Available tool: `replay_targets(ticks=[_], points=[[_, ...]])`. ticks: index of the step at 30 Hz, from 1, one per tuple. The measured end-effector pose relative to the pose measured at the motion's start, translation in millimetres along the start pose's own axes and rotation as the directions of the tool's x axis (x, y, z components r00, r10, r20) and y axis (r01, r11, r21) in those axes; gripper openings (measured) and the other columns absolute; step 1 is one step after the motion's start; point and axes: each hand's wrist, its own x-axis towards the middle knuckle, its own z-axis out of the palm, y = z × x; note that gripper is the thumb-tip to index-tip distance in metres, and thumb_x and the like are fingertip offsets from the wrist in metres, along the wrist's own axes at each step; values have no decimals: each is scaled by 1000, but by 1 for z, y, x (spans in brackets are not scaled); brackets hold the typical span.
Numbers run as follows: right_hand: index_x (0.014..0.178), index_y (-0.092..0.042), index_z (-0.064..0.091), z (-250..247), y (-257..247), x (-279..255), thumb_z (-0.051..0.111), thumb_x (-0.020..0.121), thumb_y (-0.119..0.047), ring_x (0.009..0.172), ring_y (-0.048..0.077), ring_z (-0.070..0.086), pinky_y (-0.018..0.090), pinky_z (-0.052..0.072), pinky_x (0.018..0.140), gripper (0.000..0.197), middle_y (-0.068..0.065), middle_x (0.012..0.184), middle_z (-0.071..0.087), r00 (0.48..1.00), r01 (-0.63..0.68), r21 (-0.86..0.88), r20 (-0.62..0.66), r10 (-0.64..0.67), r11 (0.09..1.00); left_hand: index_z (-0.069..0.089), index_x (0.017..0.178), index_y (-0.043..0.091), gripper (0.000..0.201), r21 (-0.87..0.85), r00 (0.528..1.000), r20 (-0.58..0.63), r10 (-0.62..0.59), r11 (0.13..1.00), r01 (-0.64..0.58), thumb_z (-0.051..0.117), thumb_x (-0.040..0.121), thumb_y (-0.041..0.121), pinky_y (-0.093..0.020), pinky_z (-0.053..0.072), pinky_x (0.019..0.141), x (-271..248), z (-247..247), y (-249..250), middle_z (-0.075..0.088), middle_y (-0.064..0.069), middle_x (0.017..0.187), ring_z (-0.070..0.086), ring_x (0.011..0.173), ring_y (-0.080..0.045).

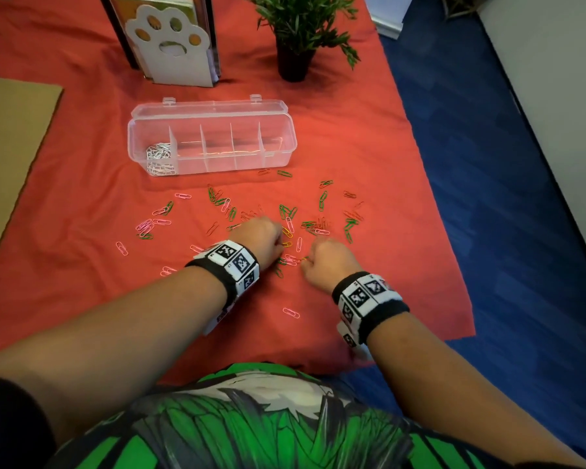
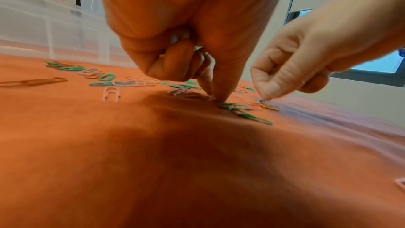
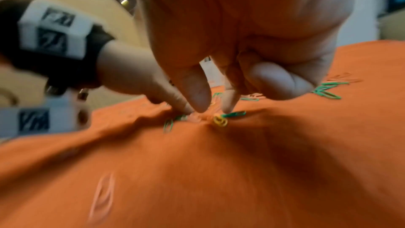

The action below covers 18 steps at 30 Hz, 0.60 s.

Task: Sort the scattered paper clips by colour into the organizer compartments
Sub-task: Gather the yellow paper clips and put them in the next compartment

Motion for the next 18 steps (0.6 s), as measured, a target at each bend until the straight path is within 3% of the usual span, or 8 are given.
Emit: replay_targets(ticks=[4,7,8,10,12,13,15,18], points=[[115,-2,49,15,-4,-5,52,85,-15,111,36,56,37,46,90,33,20,120,54,999,46,-75,-4,-46,996,66,91,12,17,-38,1000,25,-14,999,15,52,85,20,-33,45,82,-2,-2,-2,65,-13,103,59,100,-31],[100,-9,57,10,0,1,49,88,-16,100,31,60,33,46,83,15,18,106,62,999,-3,109,45,-2,994,64,82,11,15,-264,994,14,-111,958,111,52,84,21,-32,44,72,1,-4,-4,65,-12,83,59,82,-29],[88,-15,57,5,2,4,50,88,-16,87,26,61,31,45,74,7,13,93,64,997,-31,255,78,11,966,61,77,13,13,-434,982,57,-178,882,185,54,82,23,-29,42,65,1,-7,-4,61,-9,73,55,72,-26],[71,-20,49,-5,6,6,52,82,-12,52,12,50,23,36,52,15,0,64,51,984,-153,635,169,56,757,50,64,14,10,-808,953,218,-212,509,298,53,67,24,-19,35,45,-3,-15,-5,47,-1,54,42,53,-20],[64,-19,44,-17,9,4,47,70,-13,35,6,31,16,25,44,10,-4,51,38,971,-238,908,230,64,345,40,57,16,5,-937,936,346,-64,33,348,44,55,16,-11,21,40,-9,-24,-9,38,2,47,32,44,-14],[63,-17,43,-23,10,3,42,69,-13,35,6,29,16,25,43,7,-4,50,38,969,-245,954,244,32,174,37,56,15,6,-928,936,350,39,-117,353,41,53,15,-13,17,43,-14,-27,-11,36,0,49,30,44,-13],[63,-13,43,-31,11,0,34,75,-9,40,9,32,20,29,45,15,-3,50,42,969,-240,970,238,-61,-27,34,56,15,4,-904,939,295,176,-269,334,37,53,16,-18,14,45,-21,-33,-14,36,-3,56,31,47,-14],[63,-13,46,-35,8,2,37,80,-14,44,12,39,20,36,46,19,0,55,46,964,-257,954,243,-105,-152,35,56,14,3,-886,947,255,195,-344,309,36,55,16,-19,15,44,-21,-34,-14,38,-4,60,33,48,-14]])
